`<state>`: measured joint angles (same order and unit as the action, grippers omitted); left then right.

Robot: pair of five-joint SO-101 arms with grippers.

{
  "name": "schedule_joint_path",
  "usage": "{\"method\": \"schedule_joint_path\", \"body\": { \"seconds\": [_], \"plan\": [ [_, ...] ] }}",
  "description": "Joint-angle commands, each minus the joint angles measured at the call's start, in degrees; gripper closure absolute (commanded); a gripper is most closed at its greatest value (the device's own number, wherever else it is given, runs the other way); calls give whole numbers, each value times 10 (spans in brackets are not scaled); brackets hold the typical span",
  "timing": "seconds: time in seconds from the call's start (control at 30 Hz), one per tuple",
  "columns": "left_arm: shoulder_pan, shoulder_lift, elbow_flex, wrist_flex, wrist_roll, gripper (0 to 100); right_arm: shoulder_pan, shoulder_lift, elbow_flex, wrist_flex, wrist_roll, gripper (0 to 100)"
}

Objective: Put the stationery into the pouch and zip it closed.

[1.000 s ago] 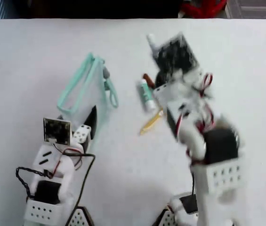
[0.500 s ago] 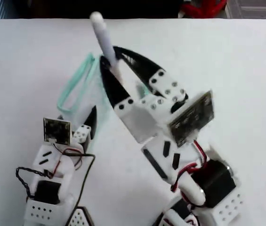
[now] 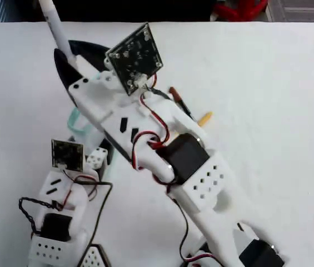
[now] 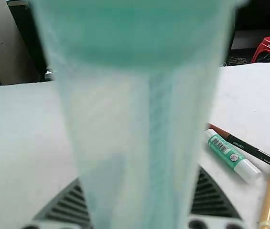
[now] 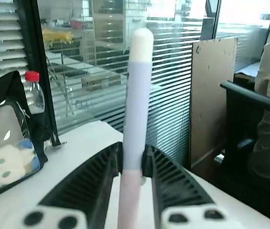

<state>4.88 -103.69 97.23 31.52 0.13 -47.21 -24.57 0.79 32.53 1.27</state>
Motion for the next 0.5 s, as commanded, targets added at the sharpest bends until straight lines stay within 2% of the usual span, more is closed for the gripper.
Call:
{"method": "schedule_joint_path", "body": {
  "seconds": [0.0, 0.33, 0.47],
  "plan": [
    [6, -7, -4, -6, 1, 823, -2, 0, 18, -20, -6, 981],
    [6, -7, -4, -6, 1, 823, 28, -2, 127, -21, -5, 981],
    [6, -7, -4, -6, 1, 823, 31, -46, 162, -21, -5, 981]
  ]
}}
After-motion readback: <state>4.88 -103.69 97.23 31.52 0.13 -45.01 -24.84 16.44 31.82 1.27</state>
